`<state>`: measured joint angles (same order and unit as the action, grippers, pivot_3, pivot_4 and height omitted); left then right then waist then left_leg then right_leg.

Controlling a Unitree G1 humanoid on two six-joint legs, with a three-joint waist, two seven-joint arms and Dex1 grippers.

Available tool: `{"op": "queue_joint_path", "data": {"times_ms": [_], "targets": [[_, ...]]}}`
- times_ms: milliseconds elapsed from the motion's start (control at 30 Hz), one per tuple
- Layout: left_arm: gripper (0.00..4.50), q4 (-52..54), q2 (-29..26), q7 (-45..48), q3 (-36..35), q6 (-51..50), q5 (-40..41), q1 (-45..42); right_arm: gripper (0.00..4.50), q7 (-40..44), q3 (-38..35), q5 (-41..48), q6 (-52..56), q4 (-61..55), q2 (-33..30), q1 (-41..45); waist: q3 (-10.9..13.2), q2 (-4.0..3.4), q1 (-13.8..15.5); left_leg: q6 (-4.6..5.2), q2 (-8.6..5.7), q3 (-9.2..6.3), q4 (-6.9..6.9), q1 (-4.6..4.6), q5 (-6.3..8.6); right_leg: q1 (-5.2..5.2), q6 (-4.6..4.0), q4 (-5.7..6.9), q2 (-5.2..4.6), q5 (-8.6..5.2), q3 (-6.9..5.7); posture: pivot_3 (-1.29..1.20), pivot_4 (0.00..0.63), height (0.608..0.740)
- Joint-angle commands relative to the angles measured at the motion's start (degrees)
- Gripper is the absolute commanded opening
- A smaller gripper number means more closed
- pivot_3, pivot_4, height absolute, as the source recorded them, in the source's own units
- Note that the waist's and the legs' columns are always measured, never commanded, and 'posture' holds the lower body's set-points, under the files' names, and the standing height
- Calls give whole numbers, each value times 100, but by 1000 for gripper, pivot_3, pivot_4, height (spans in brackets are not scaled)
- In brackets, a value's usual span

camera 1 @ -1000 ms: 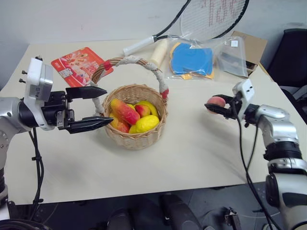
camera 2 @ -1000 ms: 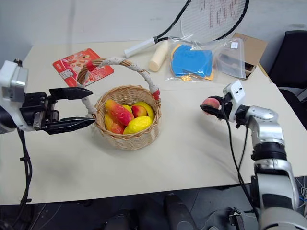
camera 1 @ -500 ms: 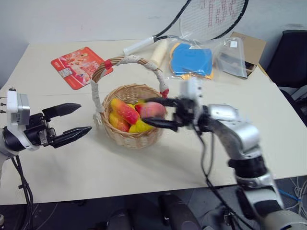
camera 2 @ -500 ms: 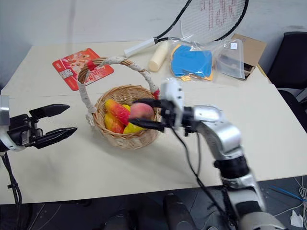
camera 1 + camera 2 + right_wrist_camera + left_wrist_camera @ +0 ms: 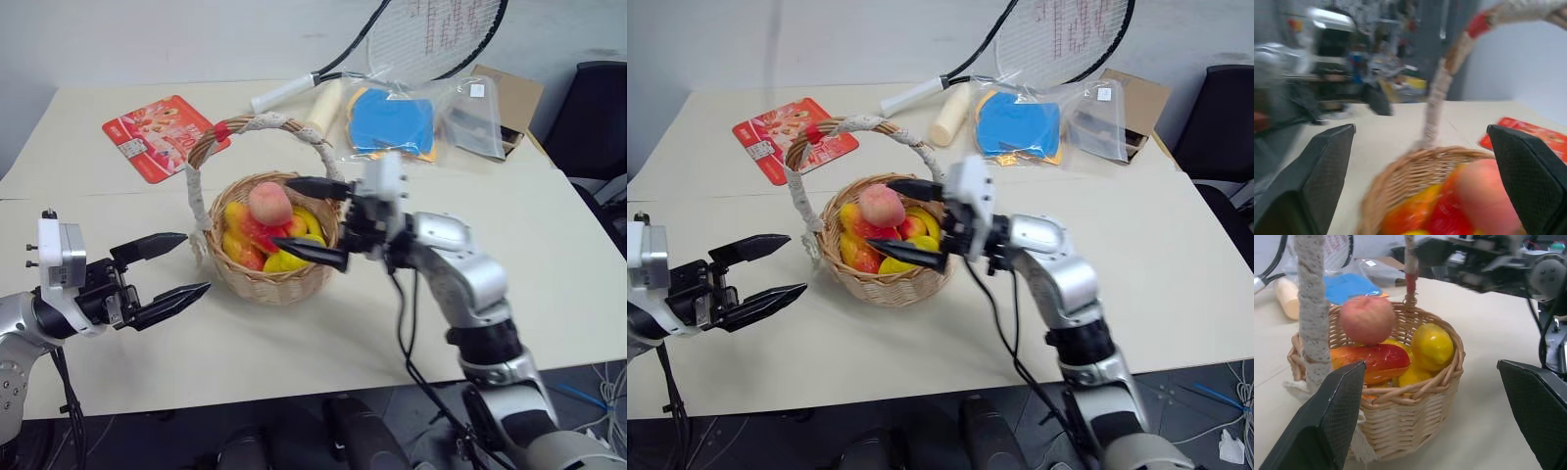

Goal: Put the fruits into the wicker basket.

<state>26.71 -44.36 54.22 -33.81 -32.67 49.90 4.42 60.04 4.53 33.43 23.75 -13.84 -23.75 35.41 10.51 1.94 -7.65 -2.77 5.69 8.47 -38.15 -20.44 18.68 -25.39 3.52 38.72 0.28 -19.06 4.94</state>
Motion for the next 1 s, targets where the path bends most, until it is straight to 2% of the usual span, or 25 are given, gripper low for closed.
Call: {"op": "queue_joint_path", "data": {"times_ms": [33, 133, 233, 333, 533, 633, 767, 867, 933, 967, 1000], "targets": [[4500, 388, 91, -204, -262, 58, 200, 204, 4489, 602, -453, 369, 219, -147, -753, -451, 0, 3, 7, 2, -1, -1, -1, 1, 1, 4, 1, -4, -1, 1, 0, 0, 150, 740], [4500, 544, 186, -340, -368, 104, 228, 394, 4489, 863, -543, 130, 31, 637, -1143, -436, 2, 6, -22, 5, -9, 1, -1, 18, 3, 25, 2, -11, 4, 1, 3, 0, 150, 740], [4500, 593, 314, -450, -413, 223, 106, 587, 4489, 1149, -305, -439, -559, 1754, -1211, 194, 5, 1, -68, 6, -17, 4, 1, 35, 3, 37, -1, -11, 15, 2, 12, 0, 150, 740], [4500, 634, 546, -587, -410, 441, -7, 713, 4489, 1263, -273, -654, -1123, 3092, -705, 1250, 12, -10, -118, 3, -20, 0, 7, 40, 2, 31, -8, -8, 22, 7, 25, 0, 150, 740], [4500, 804, 685, -734, -186, 637, -9, 670, 4489, 1805, -118, -972, -1855, 5082, 361, 2519, 11, -9, -112, -6, -6, -10, 10, 32, -1, 26, -8, -14, 26, 7, 18, 0, 150, 740], [4500, 827, 685, -809, -129, 658, 11, 649, 3620, 2236, 53, -1179, -1972, 5664, 643, 2820, 13, -11, -88, -5, 1, -9, 8, 29, 0, 25, -8, -14, 13, 7, 17, 0, 150, 740], [4500, 856, 658, -835, -137, 674, 58, 653, 2205, 2470, -10, -1257, -1965, 6038, 736, 2994, 13, -11, -51, 1, 0, -8, -2, 26, 3, 26, -7, -13, 6, 7, 12, 0, 150, 740], [4500, 862, 624, -821, -160, 686, 100, 644, 1132, 2641, -135, -1151, -1933, 5720, 595, 2878, 13, -12, -55, 0, 1, -8, -1, 27, 3, 25, -6, -10, 9, 7, 12, 0, 150, 740], [4500, 840, 592, -769, -93, 692, 104, 594, 446, 2733, -193, -1116, -1798, 5101, 239, 2552, 13, -12, -35, 0, 1, -8, 0, 26, 3, 24, -6, -10, 10, 7, 12, 0, 150, 740], [4500, 822, 577, -743, -45, 695, 104, 554, 185, 2708, -260, -1051, -1657, 4735, 59, 2368, 13, -12, -16, -1, 1, -13, 1, 23, 3, 24, -6, -12, 9, 7, 8, 0, 150, 740], [4500, 809, 567, -729, -13, 698, 105, 530, 170, 2671, -305, -999, -1545, 4485, -51, 2245, 13, -12, 3, -2, 1, -16, 1, 22, 4, 25, -6, -16, 8, 7, 5, 0, 150, 740]]}}
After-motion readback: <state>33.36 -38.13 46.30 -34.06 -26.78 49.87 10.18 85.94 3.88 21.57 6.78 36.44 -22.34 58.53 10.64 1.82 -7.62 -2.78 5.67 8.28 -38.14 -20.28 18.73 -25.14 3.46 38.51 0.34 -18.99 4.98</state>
